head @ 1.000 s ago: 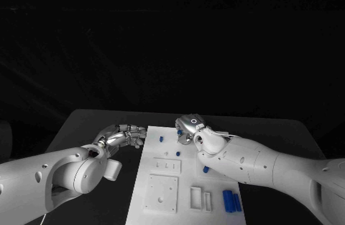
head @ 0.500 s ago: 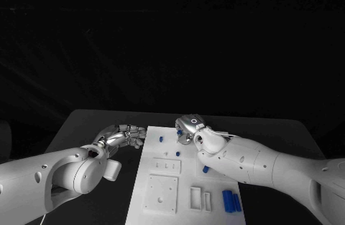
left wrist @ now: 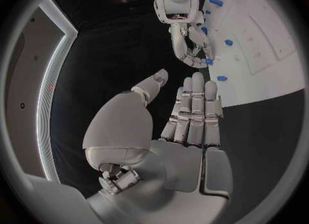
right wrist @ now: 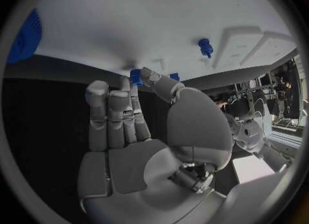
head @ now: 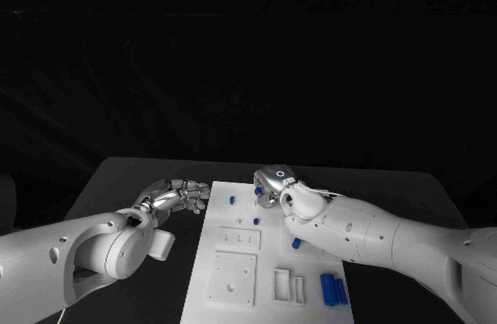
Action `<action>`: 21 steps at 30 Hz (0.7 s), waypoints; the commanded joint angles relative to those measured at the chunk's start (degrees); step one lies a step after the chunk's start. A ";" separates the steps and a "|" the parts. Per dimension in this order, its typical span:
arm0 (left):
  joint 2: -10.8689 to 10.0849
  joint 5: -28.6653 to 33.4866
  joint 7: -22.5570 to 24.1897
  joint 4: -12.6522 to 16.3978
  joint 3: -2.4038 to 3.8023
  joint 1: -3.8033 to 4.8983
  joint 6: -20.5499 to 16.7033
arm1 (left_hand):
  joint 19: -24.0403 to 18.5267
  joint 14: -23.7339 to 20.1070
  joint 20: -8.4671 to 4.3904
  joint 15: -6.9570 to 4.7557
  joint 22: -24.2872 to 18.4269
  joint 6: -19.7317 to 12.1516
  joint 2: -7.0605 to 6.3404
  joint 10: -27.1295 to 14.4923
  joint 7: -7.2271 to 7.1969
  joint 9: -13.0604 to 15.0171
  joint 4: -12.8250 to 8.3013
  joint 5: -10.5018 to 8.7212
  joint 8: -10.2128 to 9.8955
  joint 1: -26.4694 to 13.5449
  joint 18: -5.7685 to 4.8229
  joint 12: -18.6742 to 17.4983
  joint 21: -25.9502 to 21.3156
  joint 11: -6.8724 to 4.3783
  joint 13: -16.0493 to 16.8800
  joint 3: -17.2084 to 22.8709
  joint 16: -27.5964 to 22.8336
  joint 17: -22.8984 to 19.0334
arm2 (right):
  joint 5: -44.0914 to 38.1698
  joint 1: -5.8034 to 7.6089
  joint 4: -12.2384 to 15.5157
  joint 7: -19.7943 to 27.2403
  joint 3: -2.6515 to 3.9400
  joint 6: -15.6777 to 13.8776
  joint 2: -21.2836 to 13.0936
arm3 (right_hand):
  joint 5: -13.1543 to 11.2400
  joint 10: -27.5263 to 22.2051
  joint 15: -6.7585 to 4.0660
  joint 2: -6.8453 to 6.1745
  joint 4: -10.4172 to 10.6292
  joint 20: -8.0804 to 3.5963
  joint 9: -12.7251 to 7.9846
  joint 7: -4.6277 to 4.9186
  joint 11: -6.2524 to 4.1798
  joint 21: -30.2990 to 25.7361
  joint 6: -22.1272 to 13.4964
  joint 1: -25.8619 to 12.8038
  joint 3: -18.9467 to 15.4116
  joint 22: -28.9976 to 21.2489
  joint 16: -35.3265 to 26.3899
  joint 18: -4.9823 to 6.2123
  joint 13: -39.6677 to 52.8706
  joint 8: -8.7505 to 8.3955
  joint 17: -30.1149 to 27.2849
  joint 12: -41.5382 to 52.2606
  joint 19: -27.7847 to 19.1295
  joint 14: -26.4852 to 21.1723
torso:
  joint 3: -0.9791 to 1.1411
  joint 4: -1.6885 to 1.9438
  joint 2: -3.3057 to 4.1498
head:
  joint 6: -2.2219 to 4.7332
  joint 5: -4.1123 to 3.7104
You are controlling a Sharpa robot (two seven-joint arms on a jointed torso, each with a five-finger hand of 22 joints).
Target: Assemble the parts on the task board
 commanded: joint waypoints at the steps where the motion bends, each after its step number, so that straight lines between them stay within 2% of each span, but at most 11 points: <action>1: 0.03 0.15 0.17 0.16 0.05 0.07 0.57 | -0.08 -0.43 -0.45 0.10 -0.09 0.18 0.07 0.36 0.09 0.10 -0.35 -0.28 -0.26 -0.46 0.61 -0.39 0.27 0.18 0.05 0.09 -0.33 -0.06 | 0.86 0.06 -0.13 0.16 0.03 -0.22 0.08 | 0.20 -1.27 0.85 -0.72 0.35 0.22 -0.17 0.21 0.29 -0.25 -0.91 -0.06 -0.25 0.76 0.37 6.23 -0.40 -0.45 -0.11 -0.34 -0.15 0.04 | 0.01 0.00 0.01 | 0.05 -0.02; 3: 0.01 0.15 0.16 0.14 0.05 0.07 0.56 | -0.09 -0.44 -0.45 0.10 -0.10 0.16 0.07 0.35 0.10 0.10 -0.36 -0.27 -0.27 -0.48 0.60 -0.41 0.28 0.19 0.05 0.09 -0.33 -0.06 | 1.02 0.07 -0.17 0.22 0.03 -0.10 0.08 | 0.27 -3.30 1.40 -1.81 0.66 0.35 -0.46 0.66 0.89 -0.35 -1.91 -0.36 -0.43 0.70 0.38 6.22 -1.11 -1.06 -0.21 -0.47 -0.18 0.00 | 0.01 0.00 0.02 | 0.07 -0.03; 13: -0.08 0.15 0.17 0.20 0.06 0.07 0.51 | -0.11 -0.45 -0.48 0.10 -0.14 0.13 0.08 0.33 0.13 0.11 -0.43 -0.25 -0.32 -0.52 0.57 -0.46 0.31 0.21 0.05 0.16 -0.33 -0.07 | 1.70 0.11 0.36 0.38 0.03 -0.43 -0.33 | 0.31 -3.84 1.67 -2.19 1.32 0.49 -0.59 0.82 1.17 -0.47 -2.06 0.03 -0.31 0.63 0.55 6.24 -1.76 -1.19 -0.39 -0.09 -0.08 -0.02 | 0.01 -0.02 0.02 | 0.13 -0.04; 18: -0.20 0.15 0.18 0.13 0.06 0.07 0.49 | -0.11 -0.45 -0.48 0.10 -0.15 0.12 0.08 0.33 0.13 0.11 -0.45 -0.25 -0.32 -0.53 0.56 -0.47 0.32 0.22 0.06 0.17 -0.33 -0.07 | 3.28 0.25 2.45 0.86 0.03 -0.66 -1.58 | 0.36 -4.51 1.90 -2.88 1.59 0.62 -0.83 1.10 1.40 -0.53 -2.68 -0.66 -1.25 0.65 0.66 6.24 -2.35 -1.59 -0.54 -0.22 -0.14 -0.11 | 0.02 -0.02 0.00 | 0.21 0.00; 21: -0.19 -0.08 0.31 0.04 0.06 0.08 0.54 | -0.12 -0.46 -0.49 0.10 -0.15 0.12 0.08 0.33 0.13 0.12 -0.47 -0.25 -0.33 -0.53 0.56 -0.48 0.32 0.22 0.06 0.18 -0.33 -0.07 | 6.99 0.56 4.41 2.54 0.11 -0.79 -2.91 | 0.50 -6.27 2.44 -3.17 1.27 0.78 -1.27 1.73 1.90 -0.63 -4.08 -2.10 -3.20 0.70 0.72 6.24 -3.19 -2.42 -0.71 -0.38 -0.38 -0.27 | 0.01 -0.04 0.02 | 0.25 -0.03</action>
